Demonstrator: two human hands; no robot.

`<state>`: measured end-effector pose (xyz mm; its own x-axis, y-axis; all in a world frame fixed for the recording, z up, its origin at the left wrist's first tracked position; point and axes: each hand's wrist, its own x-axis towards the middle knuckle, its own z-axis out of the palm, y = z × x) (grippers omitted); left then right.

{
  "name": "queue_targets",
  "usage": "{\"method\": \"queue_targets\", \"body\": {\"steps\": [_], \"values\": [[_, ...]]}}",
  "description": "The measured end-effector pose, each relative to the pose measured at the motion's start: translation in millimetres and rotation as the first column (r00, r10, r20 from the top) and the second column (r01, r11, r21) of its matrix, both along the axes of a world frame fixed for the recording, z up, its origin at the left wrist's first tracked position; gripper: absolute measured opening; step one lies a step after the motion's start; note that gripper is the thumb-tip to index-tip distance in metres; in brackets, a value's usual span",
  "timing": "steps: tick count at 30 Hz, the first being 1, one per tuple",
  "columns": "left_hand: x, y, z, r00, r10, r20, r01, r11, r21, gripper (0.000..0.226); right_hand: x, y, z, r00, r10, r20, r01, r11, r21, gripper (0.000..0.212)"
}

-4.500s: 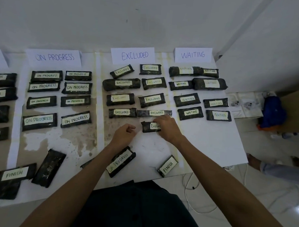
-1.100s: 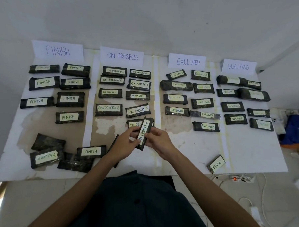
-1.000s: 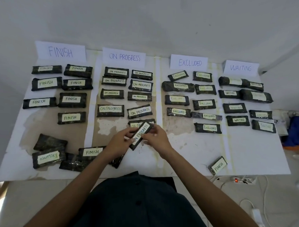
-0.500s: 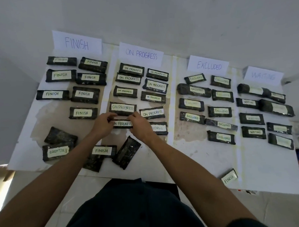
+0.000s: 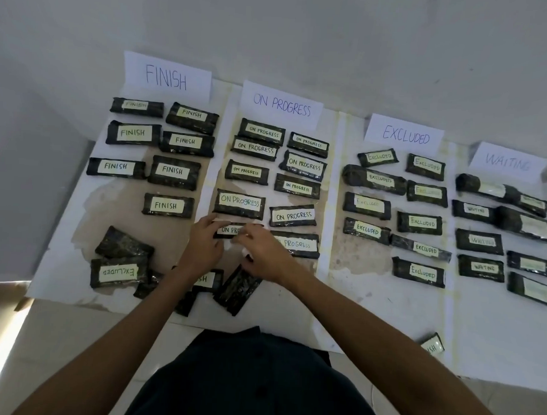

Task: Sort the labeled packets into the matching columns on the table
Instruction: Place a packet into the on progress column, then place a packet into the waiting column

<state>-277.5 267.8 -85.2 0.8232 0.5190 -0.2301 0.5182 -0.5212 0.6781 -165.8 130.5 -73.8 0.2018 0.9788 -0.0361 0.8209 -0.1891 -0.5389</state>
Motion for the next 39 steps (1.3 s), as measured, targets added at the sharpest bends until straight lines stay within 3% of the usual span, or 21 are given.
{"method": "queue_targets", "body": {"steps": [2,4,8,11,14,17,19,21,26,28,30,32,34,39], "values": [[-3.3,-4.9,1.8,1.000,0.006,0.004,-0.006,1.000,0.013,0.046,-10.5,-11.2,-0.9,0.958,0.281,0.058,-0.270,0.952,-0.144,0.053],[-9.1,-11.4,3.2,1.000,-0.002,-0.022,0.002,1.000,0.000,0.045,-15.7,-23.3,-4.2,0.888,0.438,0.139,-0.376,0.868,-0.325,0.061],[-27.3,-27.3,8.5,0.998,-0.050,-0.044,0.045,0.994,-0.097,0.039,-15.7,-41.7,-6.3,0.872,0.426,0.241,-0.349,0.886,-0.304,0.048],[-36.2,-39.0,14.1,0.999,-0.039,-0.017,0.036,0.986,-0.165,0.037,-15.6,-50.0,-10.3,0.871,0.423,0.249,-0.340,0.886,-0.315,0.050],[-39.0,-46.6,19.8,1.000,-0.005,0.020,0.009,0.980,-0.196,0.035,-16.4,-54.8,-6.0,0.933,0.322,0.161,-0.255,0.906,-0.337,0.040],[-38.1,-52.2,26.8,0.998,0.061,0.016,-0.055,0.966,-0.253,0.034,-10.4,-59.0,8.8,0.995,-0.039,-0.097,0.009,0.956,-0.293,0.024],[-36.3,-56.6,30.5,0.995,0.101,0.000,-0.097,0.948,-0.303,0.034,-2.7,-63.0,18.5,0.887,-0.331,-0.323,0.211,0.911,-0.353,0.025],[-34.7,-61.5,32.5,0.994,0.113,-0.006,-0.108,0.936,-0.336,0.037,2.3,-67.5,23.8,0.787,-0.459,-0.412,0.280,0.861,-0.424,0.027],[-31.0,-68.8,39.5,0.991,0.133,-0.013,-0.128,0.911,-0.393,0.042,-0.3,-73.1,25.4,0.620,-0.571,-0.538,0.326,0.812,-0.484,0.025],[-29.4,-71.1,39.9,0.975,0.219,-0.036,-0.215,0.889,-0.405,0.047,-3.3,-72.1,27.6,0.535,-0.616,-0.579,0.366,0.786,-0.499,0.024],[-27.6,-73.6,42.1,0.938,0.326,-0.116,-0.342,0.827,-0.445,0.046,-9.2,-69.4,32.5,0.415,-0.655,-0.631,0.426,0.753,-0.501,0.023],[-25.4,-78.3,48.2,0.931,0.314,-0.184,-0.362,0.744,-0.562,0.029,-17.8,-65.9,35.3,0.355,-0.655,-0.667,0.454,0.745,-0.489,0.023],[-23.5,-82.8,51.3,0.947,0.270,-0.176,-0.318,0.696,-0.644,0.024,-29.2,-62.2,36.5,0.404,-0.622,-0.670,0.430,0.776,-0.461,0.028],[-13.9,-88.8,59.8,0.981,0.194,-0.004,-0.164,0.813,-0.558,0.049,-37.5,-61.4,40.7,0.526,-0.563,-0.637,0.420,0.824,-0.380,0.038]]}}
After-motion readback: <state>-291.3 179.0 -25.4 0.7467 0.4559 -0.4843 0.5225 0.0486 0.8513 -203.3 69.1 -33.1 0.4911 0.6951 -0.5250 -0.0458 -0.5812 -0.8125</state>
